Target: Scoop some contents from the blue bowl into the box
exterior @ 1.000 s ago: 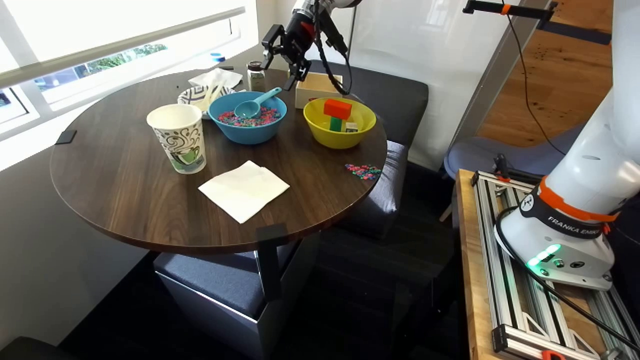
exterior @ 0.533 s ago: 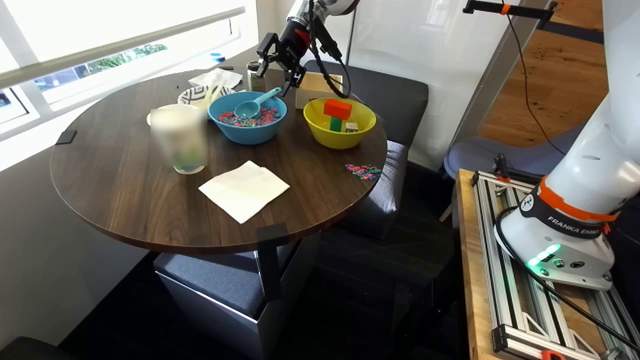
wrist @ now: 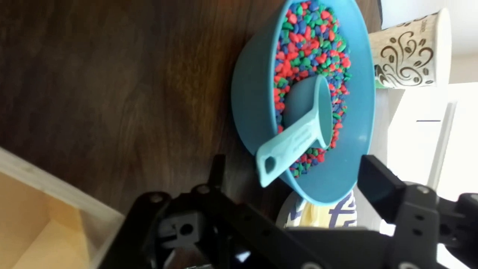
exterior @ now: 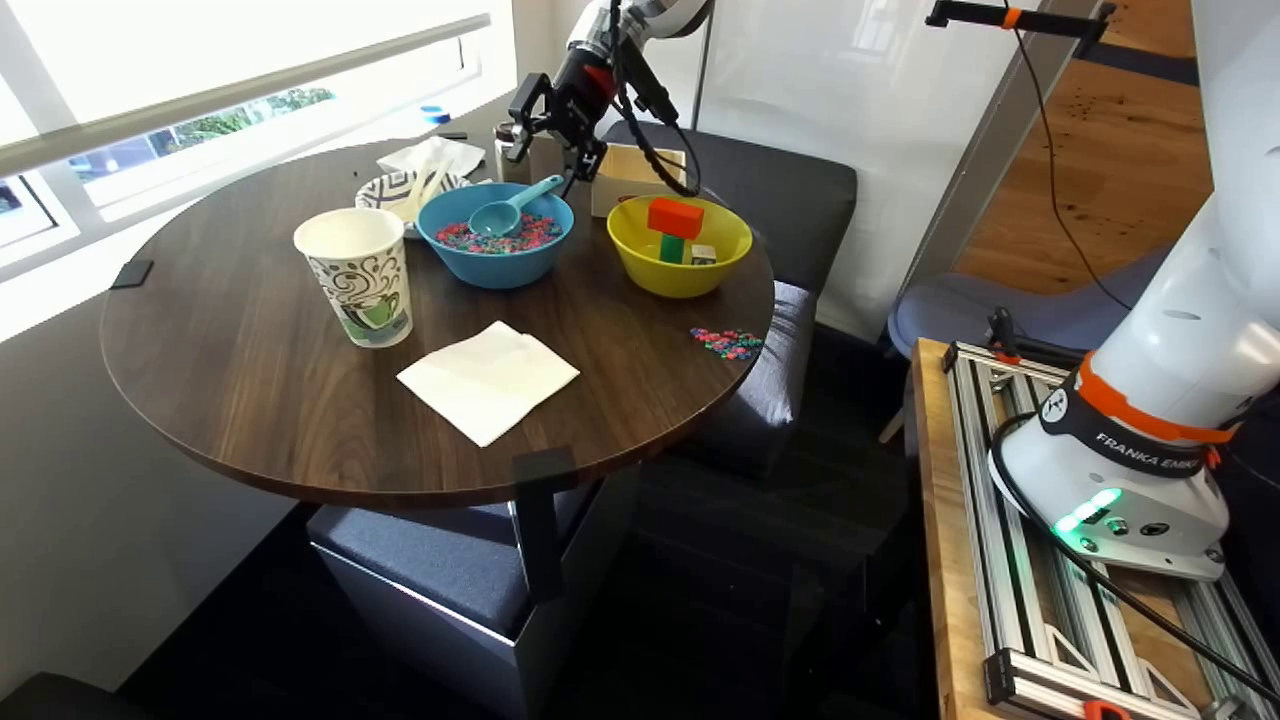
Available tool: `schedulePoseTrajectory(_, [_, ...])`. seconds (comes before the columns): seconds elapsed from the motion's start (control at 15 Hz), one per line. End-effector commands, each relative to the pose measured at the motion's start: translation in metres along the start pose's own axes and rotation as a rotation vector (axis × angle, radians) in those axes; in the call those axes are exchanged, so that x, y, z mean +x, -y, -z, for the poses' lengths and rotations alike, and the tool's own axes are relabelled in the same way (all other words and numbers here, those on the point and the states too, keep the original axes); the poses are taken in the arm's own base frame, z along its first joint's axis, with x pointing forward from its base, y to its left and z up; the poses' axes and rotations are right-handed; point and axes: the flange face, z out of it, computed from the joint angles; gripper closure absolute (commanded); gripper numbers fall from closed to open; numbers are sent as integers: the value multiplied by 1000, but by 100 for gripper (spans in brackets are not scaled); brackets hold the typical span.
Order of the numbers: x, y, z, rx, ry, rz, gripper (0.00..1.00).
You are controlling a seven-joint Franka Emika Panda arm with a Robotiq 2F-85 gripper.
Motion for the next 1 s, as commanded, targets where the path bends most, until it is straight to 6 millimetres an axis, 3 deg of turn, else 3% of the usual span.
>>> schedulePoseTrajectory(0.0, [5, -4, -4, 34, 42, -13, 35])
schedulePoseTrajectory(0.27, [4, -6, -2, 63, 69, -13, 69])
schedulePoseTrajectory(0.47, [3, -7, 1, 67, 95, -8, 81])
schedulePoseTrajectory(0.53, [2, -7, 4, 72, 99, -8, 98])
schedulePoseTrajectory(0.93, [-8, 14, 27, 123, 135, 48, 97])
